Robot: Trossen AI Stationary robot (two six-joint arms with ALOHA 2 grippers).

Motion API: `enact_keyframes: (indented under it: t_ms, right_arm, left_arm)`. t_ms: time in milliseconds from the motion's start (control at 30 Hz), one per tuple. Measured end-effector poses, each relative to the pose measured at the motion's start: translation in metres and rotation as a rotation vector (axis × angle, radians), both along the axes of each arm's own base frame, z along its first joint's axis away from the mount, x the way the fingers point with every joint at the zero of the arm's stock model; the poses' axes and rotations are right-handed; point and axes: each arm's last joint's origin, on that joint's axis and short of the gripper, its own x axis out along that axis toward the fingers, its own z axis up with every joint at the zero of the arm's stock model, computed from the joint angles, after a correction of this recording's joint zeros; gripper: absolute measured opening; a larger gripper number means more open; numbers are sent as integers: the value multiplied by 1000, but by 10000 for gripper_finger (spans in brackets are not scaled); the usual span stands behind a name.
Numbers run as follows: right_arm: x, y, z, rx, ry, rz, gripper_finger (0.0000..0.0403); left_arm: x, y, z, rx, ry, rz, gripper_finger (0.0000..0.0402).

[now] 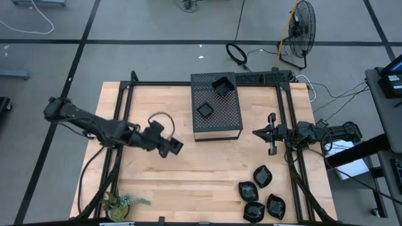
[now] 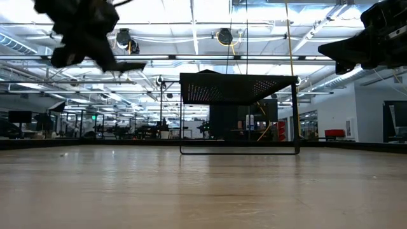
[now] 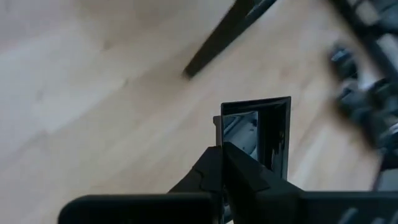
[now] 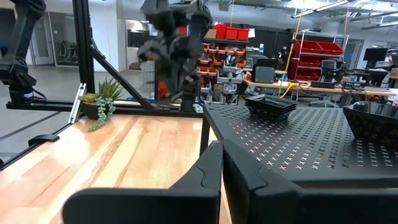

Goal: Pick & Place Mini shaped plates
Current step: Stack the square plate on top of the square plate on the shelf

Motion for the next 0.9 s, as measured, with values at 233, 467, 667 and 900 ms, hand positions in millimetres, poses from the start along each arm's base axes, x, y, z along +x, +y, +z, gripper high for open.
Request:
enact_keyframes:
  t_ms: [233, 467, 667, 900]
  right_arm:
    - [0, 0, 0, 0, 0, 0, 0]
    - [0, 0, 0, 0, 0, 0, 0]
    - [0, 0, 0, 0, -1, 0, 0]
    - [0, 0, 0, 0, -1, 0, 0]
  left_arm:
    - [11, 29, 58, 123, -208, -15, 8]
    - [43, 72, 92, 243, -263, -44, 5]
    - [83, 106, 103, 422, -203, -233, 4]
    - [115, 133, 102, 547, -158, -397, 12]
